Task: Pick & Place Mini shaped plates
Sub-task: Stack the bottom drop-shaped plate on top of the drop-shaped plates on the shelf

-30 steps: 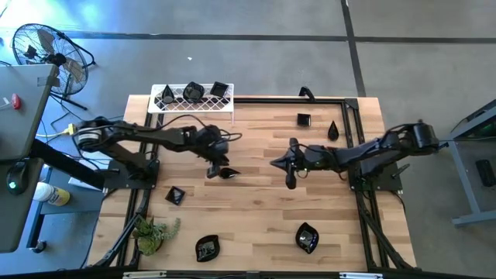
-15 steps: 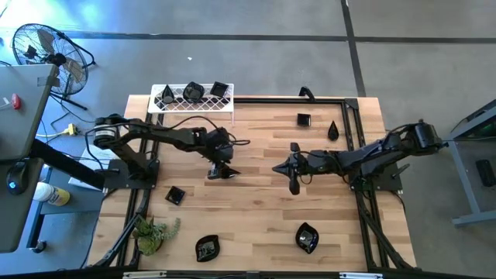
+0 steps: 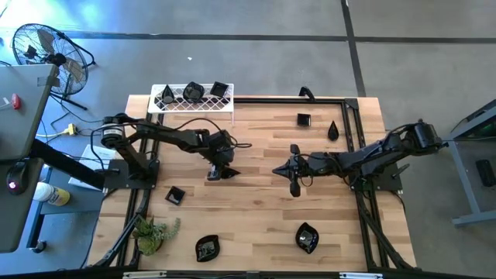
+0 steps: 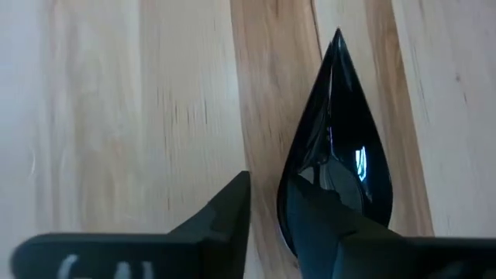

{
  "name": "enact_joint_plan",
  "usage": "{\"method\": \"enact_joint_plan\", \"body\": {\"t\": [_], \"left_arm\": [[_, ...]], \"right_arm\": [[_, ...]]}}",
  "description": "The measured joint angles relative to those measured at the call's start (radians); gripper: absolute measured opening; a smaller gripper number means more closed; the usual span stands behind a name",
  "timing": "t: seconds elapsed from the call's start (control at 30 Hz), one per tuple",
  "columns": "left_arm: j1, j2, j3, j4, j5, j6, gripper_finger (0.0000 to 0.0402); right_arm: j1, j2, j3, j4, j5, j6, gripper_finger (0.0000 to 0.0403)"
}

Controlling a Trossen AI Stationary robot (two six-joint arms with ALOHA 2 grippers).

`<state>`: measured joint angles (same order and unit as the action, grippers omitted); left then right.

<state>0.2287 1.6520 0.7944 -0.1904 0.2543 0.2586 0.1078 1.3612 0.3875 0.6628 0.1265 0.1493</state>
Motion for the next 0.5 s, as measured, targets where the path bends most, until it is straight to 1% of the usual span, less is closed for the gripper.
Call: {"method": "enact_joint_plan", "body": {"t": [0.2,0.3,0.5], "left_arm": [[0.000,0.000,0.000,-0.002,0.037,0.006,0.0009],[0.000,-0.017,0.008,-0.027,0.059,0.003,0.0007],[0.013,-0.068,0.130,-0.200,0.092,0.007,0.0003]], "right_arm": [[0.000,0.000,0.000,0.000,0.003,0.000,0.0002],[0.000,0.000,0.000,0.000,0.006,0.000,0.0003],[0.000,0.000,0.000,0.000,0.021,-0.001,0.0006]]}}
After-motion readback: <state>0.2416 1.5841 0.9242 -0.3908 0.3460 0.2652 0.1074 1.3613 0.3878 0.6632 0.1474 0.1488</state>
